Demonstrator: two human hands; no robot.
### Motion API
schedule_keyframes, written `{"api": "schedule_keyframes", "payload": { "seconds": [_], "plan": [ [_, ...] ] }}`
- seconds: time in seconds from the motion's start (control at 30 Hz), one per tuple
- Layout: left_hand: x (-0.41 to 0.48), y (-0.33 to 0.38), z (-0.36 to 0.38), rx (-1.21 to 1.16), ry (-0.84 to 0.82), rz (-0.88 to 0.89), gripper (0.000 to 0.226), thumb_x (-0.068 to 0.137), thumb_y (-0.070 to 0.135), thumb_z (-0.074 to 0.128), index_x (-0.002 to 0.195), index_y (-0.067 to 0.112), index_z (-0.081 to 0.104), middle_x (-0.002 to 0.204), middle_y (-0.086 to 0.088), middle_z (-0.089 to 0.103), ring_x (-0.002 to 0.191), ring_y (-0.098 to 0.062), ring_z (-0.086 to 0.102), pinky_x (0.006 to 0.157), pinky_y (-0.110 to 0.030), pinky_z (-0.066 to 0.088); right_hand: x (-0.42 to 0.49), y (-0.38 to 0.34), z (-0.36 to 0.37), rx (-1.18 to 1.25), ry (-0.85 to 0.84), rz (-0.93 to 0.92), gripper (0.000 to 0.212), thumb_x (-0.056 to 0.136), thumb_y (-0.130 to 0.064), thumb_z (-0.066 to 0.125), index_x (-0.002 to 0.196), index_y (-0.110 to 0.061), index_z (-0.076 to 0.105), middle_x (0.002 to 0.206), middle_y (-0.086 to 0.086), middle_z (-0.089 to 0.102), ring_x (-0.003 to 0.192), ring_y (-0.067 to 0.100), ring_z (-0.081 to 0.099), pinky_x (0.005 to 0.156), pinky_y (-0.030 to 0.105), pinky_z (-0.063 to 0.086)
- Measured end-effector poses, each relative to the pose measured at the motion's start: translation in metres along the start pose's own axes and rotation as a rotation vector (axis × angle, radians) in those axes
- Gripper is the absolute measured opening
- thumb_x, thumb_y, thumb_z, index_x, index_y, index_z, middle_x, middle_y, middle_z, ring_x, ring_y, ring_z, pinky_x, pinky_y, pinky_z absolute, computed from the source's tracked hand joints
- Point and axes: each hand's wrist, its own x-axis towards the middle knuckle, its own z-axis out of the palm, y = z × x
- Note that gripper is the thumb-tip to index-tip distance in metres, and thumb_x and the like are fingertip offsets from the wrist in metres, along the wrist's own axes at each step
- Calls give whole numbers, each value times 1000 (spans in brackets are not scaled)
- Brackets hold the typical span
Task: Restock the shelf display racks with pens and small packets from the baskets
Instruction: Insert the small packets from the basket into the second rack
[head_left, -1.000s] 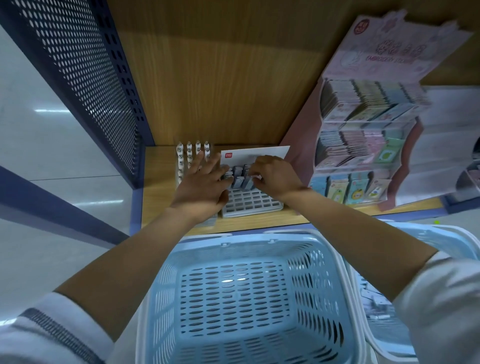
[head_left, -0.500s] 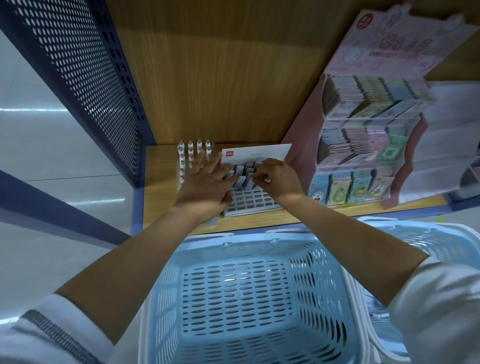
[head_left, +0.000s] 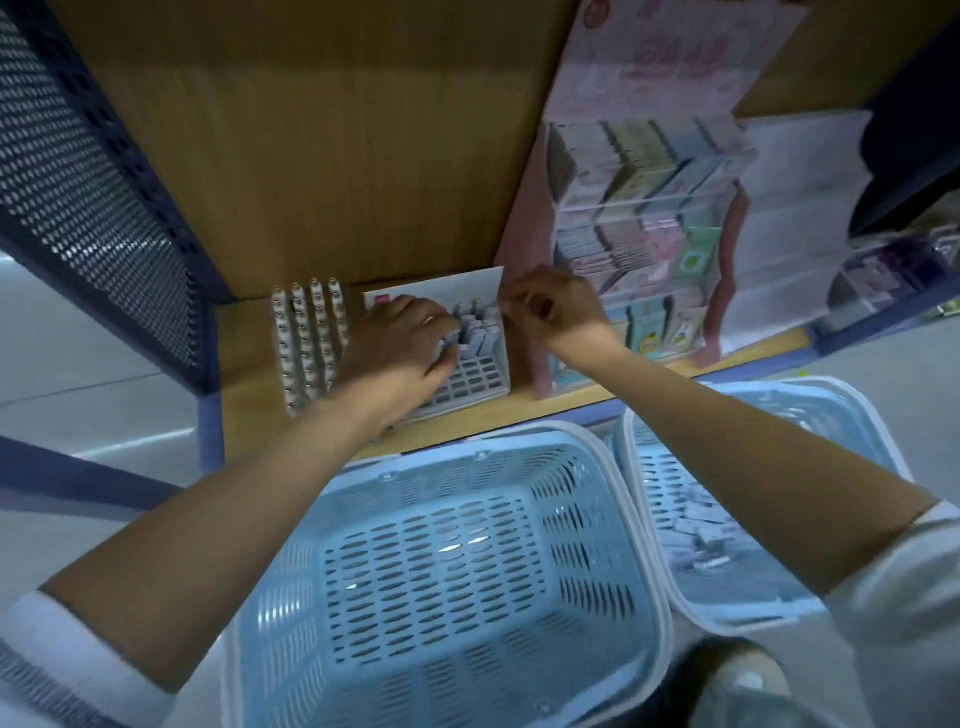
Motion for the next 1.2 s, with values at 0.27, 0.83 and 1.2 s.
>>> {"api": "schedule_keyframes", "payload": {
  "seconds": [0.27, 0.83, 1.2],
  "plan": [
    [53, 139, 43, -251, -209, 300, 50, 94, 40, 37, 135, 16, 52, 139, -7, 51, 126, -28, 47, 101, -42, 41, -112, 60, -101, 16, 74, 212, 35, 91, -34, 52, 66, -12, 62, 54, 3, 54, 50, 11, 46, 52, 30, 36],
    [48, 191, 95, -81, -298, 294, 64, 95, 49, 24, 154, 25, 21, 162, 5, 17, 142, -20, 28, 107, -47, 38, -231, 192, -49, -58, -1058, 280, 66, 76, -51, 71, 127, -14, 54, 111, 2, 56, 105, 21, 51, 95, 33, 40],
    [46, 192, 93, -63, -291, 294, 56, 100, 39, 27, 154, 23, 23, 161, 6, 18, 140, -20, 31, 97, -48, 46, -199, 143, 5, 417, -903, 609, 63, 81, -57, 65, 122, -13, 48, 101, -2, 60, 87, 11, 58, 82, 32, 49]
  ]
}}
